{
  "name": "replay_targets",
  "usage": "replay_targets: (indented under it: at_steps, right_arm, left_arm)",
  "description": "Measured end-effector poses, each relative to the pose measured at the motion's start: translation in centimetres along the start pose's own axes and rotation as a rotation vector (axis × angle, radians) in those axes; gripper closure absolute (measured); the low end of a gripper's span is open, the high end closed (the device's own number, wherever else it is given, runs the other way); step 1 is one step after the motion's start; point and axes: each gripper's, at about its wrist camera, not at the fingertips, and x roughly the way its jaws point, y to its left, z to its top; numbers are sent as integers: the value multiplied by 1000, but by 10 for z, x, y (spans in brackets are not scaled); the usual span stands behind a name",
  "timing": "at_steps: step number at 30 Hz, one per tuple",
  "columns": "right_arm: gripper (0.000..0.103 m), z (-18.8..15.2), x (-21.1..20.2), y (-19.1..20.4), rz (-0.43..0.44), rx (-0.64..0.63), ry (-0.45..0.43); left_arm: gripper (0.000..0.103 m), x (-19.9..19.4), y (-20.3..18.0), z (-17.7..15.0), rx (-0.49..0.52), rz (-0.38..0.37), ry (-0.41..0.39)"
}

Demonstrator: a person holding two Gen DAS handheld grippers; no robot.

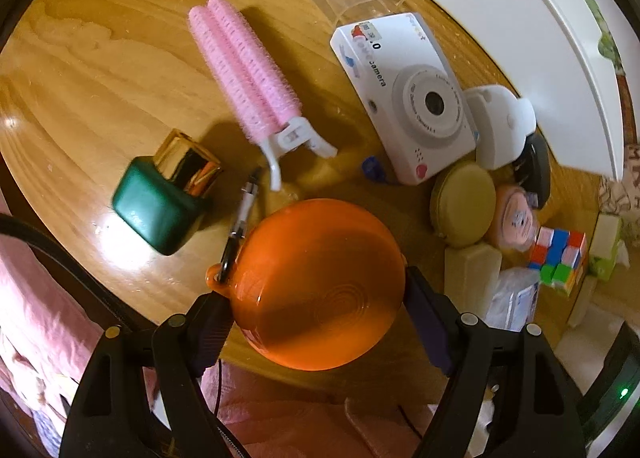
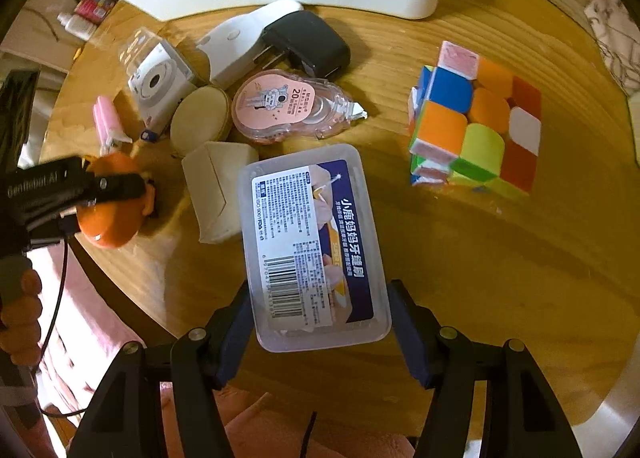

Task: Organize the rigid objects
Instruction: 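Lift the orange case and clear box and carry both over the white bin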

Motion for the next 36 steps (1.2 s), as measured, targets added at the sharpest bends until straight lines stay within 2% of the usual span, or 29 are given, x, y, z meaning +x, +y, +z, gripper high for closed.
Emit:
replay_targets:
  at_steps: [7, 13, 20, 29, 36]
  right_arm:
    - [38, -7, -21, 7, 1, 93, -53]
    - [38, -10, -41, 22, -1, 150, -113]
    - [38, -2, -60, 37, 8, 196, -195]
    - [38, 11, -85, 61, 9, 249, -330]
    - [38, 30, -100, 82, -9, 266, -420]
  left_arm:
    - [22, -21, 3, -15, 114, 10, 9]
    - [22, -42, 8, -17, 217, 14, 16]
    - [22, -70, -4, -16, 376, 31, 10]
    - [22, -113, -12, 7, 587, 46, -63]
    - [22, -139, -19, 28, 702, 43, -147]
